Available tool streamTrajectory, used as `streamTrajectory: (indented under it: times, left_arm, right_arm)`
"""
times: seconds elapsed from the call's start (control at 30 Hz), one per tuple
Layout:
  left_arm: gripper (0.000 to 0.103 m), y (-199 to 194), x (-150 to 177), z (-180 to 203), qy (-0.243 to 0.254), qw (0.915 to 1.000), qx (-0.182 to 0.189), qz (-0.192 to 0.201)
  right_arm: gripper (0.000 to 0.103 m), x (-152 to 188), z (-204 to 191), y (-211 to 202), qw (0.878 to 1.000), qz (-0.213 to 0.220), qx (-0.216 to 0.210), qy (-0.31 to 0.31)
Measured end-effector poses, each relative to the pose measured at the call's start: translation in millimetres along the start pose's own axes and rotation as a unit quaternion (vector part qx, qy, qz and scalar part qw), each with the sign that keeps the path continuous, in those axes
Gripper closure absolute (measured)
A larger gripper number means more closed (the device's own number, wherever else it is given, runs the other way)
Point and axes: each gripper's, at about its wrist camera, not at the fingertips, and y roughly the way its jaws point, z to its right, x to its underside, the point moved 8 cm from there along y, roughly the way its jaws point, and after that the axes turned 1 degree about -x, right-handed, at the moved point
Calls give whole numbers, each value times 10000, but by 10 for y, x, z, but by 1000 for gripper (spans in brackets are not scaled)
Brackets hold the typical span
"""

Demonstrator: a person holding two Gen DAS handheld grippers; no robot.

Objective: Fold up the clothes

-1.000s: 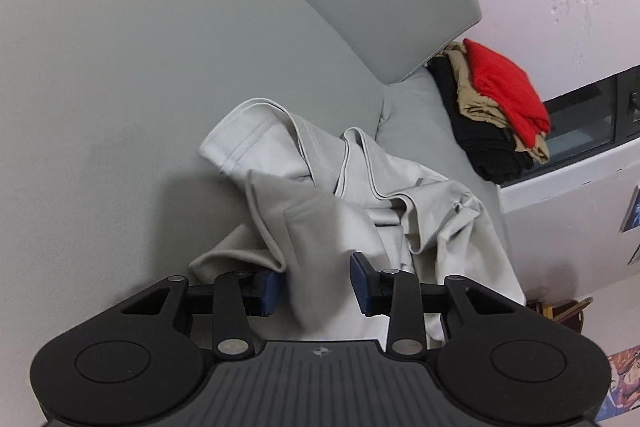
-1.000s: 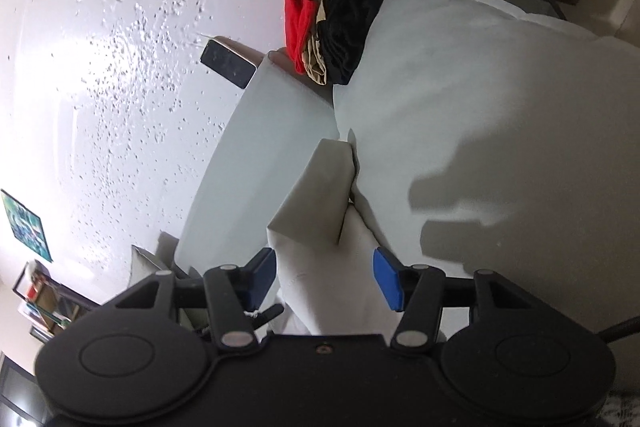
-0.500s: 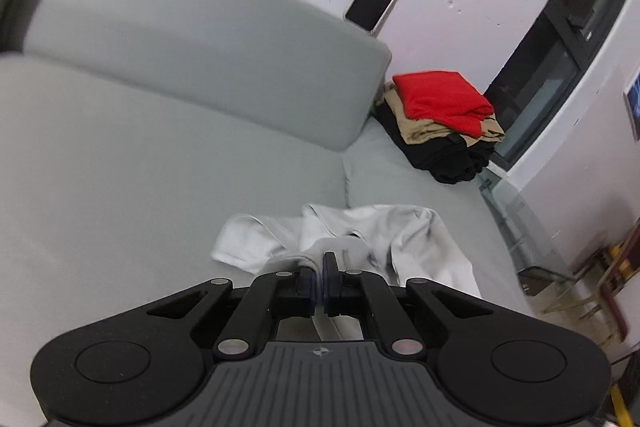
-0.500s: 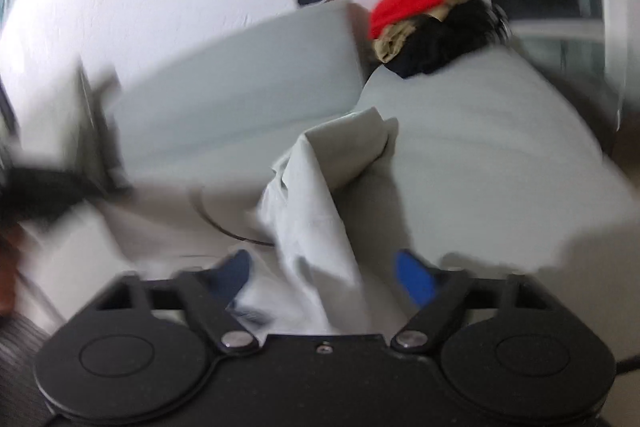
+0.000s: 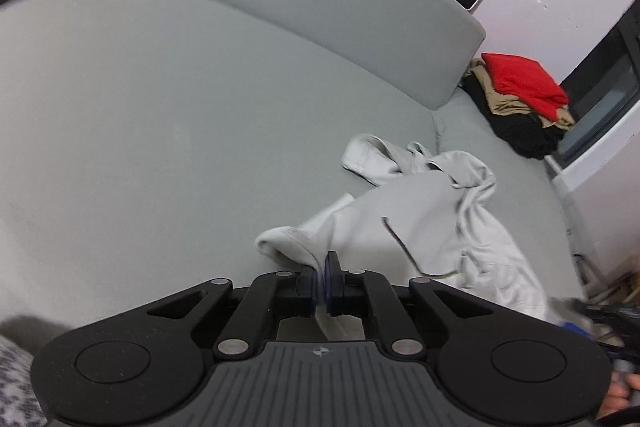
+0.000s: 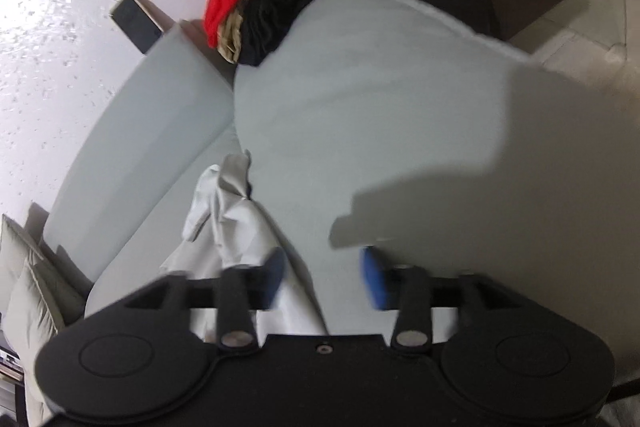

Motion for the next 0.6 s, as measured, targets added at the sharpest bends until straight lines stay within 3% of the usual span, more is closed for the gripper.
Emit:
streamTrajectory:
  times: [0.1, 0.23, 0.3, 0.5, 0.57, 0.6]
  left_arm:
    - [98, -15, 36, -22, 112, 9999, -85, 7]
    - [98, -23, 58, -8, 217, 9997, -123, 10]
    - [98, -24, 70, 2, 269, 9995, -141, 12]
    - [97, 34, 101, -38, 213, 9995, -229, -81]
    - [97, 73, 106, -60, 93, 9995, -246, -147]
    - [97, 88, 108, -71, 37, 9995, -253, -173]
  right_arm:
    - [46, 324, -12, -239, 9997, -71, -223, -82]
    - [62, 841, 33, -266, 9979, -568, -283, -123]
    - [62, 1022, 126, -204, 9973, -706, -188, -19]
    - [62, 1133, 336, 108, 9964, -598, -156, 575]
    - [66, 1136, 349, 140, 9953, -528, -295, 761]
    - [73, 1118, 329, 125, 9950, -450, -408, 792]
